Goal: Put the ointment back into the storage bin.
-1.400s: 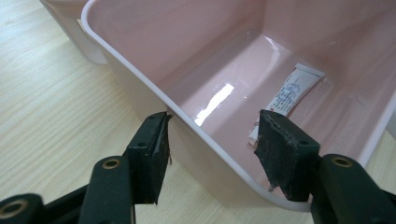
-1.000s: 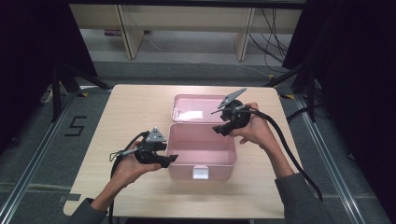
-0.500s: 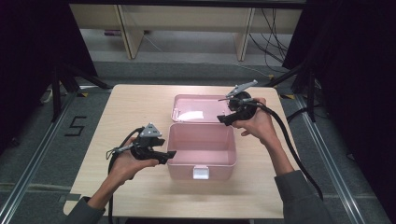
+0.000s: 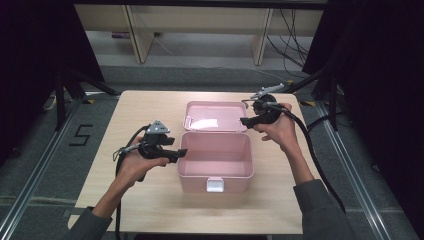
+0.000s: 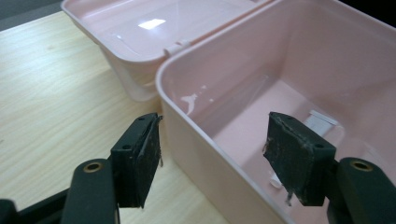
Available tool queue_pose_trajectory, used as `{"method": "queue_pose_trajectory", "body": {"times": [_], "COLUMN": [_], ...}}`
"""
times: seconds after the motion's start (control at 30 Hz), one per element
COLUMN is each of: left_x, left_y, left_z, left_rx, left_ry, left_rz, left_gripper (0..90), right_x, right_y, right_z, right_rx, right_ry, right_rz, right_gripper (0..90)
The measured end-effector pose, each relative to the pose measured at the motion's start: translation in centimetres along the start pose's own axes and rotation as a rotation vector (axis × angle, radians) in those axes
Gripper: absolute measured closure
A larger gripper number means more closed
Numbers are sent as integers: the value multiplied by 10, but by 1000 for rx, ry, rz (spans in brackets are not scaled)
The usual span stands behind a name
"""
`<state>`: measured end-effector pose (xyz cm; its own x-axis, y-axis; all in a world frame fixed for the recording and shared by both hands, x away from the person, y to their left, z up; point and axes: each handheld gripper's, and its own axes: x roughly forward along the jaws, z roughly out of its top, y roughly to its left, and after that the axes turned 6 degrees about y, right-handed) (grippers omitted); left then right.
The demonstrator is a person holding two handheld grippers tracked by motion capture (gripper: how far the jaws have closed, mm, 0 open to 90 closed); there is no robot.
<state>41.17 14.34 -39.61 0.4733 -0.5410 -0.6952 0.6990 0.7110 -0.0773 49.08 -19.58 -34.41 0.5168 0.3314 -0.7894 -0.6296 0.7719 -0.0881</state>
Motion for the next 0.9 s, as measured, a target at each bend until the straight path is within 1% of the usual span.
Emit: {"method": "queue_pose_trajectory", "body": {"times": [0.03, 0.1, 0.13, 0.17, 0.2, 0.23, 0.3, 0.33, 0.37, 0.4, 0.43, 0.47, 0.5, 0.53, 0.57, 0.63, 0.67, 0.7, 0.73, 0.8, 0.87, 0.9], "left_x": [2, 6, 8, 11, 12, 16, 21, 22, 24, 27, 28, 31, 33, 35, 37, 41, 42, 42, 43, 44, 45, 46], "left_y": [3, 9, 12, 14, 15, 16, 18, 19, 20, 21, 22, 24, 25, 25, 25, 23, 23, 23, 24, 25, 26, 27], "left_z": [2, 4, 6, 7, 8, 9, 12, 13, 14, 15, 17, 19, 20, 21, 22, 23, 24, 24, 24, 25, 25, 25], "left_rx": [0, -10, -17, -16, -27, -40, -33, -36, -23, -28, -24, -23, -21, -25, -19, -9, -8, -4, -1, -4, 8, 18], "left_ry": [1, 5, 5, 8, 11, -2, 11, 10, 17, 9, 13, 7, 13, 14, 14, 21, 27, 30, 31, 32, 32, 35], "left_rz": [8, 17, 18, 16, 10, 11, 11, 6, 1, 7, 5, 16, 14, 2, 0, -1, -3, -5, -8, -5, -2, 10], "left_gripper": [351, 353, 359, 368, 372, 375, 385, 391, 398, 405, 410, 419, 432, 441, 457, 467, 476, 488, 502, 517, 544, 552], "right_x": [0, 2, 3, 4, 5, 5, 5, 4, 4, 3, 3, 3, 3, 4, 4, 6, 7, 8, 9, 11, 16, 18], "right_y": [0, 0, -2, -1, -1, -1, -2, -2, -4, -4, -6, -7, -8, -8, -9, -9, -10, -10, -11, -12, -14, -15], "right_z": [0, 0, 0, 0, 0, 0, 0, 0, 1, 1, 1, 1, 1, 1, 1, 1, 1, 1, 1, 1, 0, 0], "right_rx": [9, 26, 2, 19, 10, 18, 12, 28, 11, 25, 24, 25, 38, 46, 43, 61, 55, 51, 59, 68, 80, 89], "right_ry": [10, 13, 11, 20, 15, 17, 20, 27, 17, 17, 13, 10, 6, 6, 2, 9, 9, 11, 11, 5, -7, -5], "right_rz": [-5, -7, -7, -7, -20, -21, -30, -25, -40, -37, -41, -38, -43, -43, -50, -44, -51, -48, -42, -44, -38, -34], "right_gripper": [368, 368, 368, 367, 367, 367, 367, 367, 367, 366, 365, 363, 362, 360, 360, 357, 353, 349, 348, 348, 349, 349]}}
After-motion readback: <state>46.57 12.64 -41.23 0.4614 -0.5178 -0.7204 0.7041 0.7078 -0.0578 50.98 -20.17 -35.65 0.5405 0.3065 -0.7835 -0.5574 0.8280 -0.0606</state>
